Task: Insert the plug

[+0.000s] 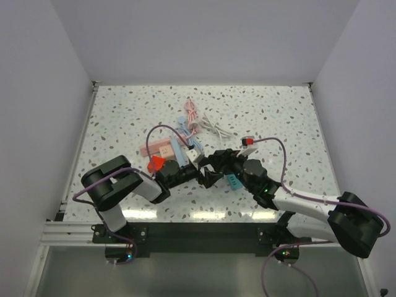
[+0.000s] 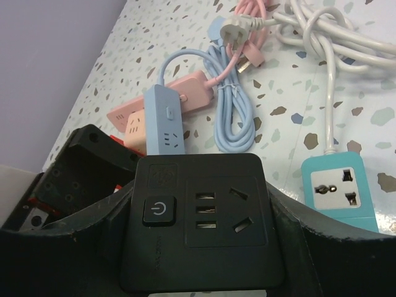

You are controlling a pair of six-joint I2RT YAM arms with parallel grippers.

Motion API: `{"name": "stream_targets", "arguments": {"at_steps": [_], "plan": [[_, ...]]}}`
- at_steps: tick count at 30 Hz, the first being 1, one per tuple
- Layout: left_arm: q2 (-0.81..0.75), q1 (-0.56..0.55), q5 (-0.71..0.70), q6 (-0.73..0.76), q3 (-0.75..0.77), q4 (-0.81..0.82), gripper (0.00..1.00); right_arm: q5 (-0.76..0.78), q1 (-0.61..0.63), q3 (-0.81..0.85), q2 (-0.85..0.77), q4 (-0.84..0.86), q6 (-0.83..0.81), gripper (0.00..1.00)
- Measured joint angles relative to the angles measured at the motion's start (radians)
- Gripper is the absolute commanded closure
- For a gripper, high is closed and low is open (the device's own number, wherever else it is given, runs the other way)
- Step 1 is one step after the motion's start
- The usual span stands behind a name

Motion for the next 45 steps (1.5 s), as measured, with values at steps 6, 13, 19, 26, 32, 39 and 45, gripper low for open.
{"name": "stream_targets", "arguments": {"at_steps": [6,13,19,26,32,39,45], "plan": [[0.045,-0.007,0.003,-0.016,0.04,-0.006,0.57,-0.001,0.0,-0.001,0.0,0.027,0.008,0.87],[0.047,-0.016,0.021,-0.009,0.051,-0.01,0.79,-0.005,-0.001,-0.009,0.0,0.048,0.008,0.79],[0.046,-0.019,0.026,0.02,0.05,-0.019,0.99,-0.015,-0.002,-0.01,-0.02,0.015,0.002,0.56],[0.028,-0.029,0.052,0.079,0.05,-0.009,1.0,-0.043,-0.003,0.038,-0.143,-0.192,-0.037,0.46],[0.008,-0.035,0.079,0.15,0.045,-0.008,1.0,-0.073,-0.001,0.078,-0.221,-0.338,-0.072,0.25],[0.002,-0.011,0.038,0.225,-0.019,-0.039,1.0,-0.116,0.0,0.109,-0.273,-0.503,-0.127,0.17],[-0.025,-0.011,0.051,0.257,-0.057,-0.034,1.0,-0.146,-0.001,0.133,-0.281,-0.557,-0.147,0.16]]}}
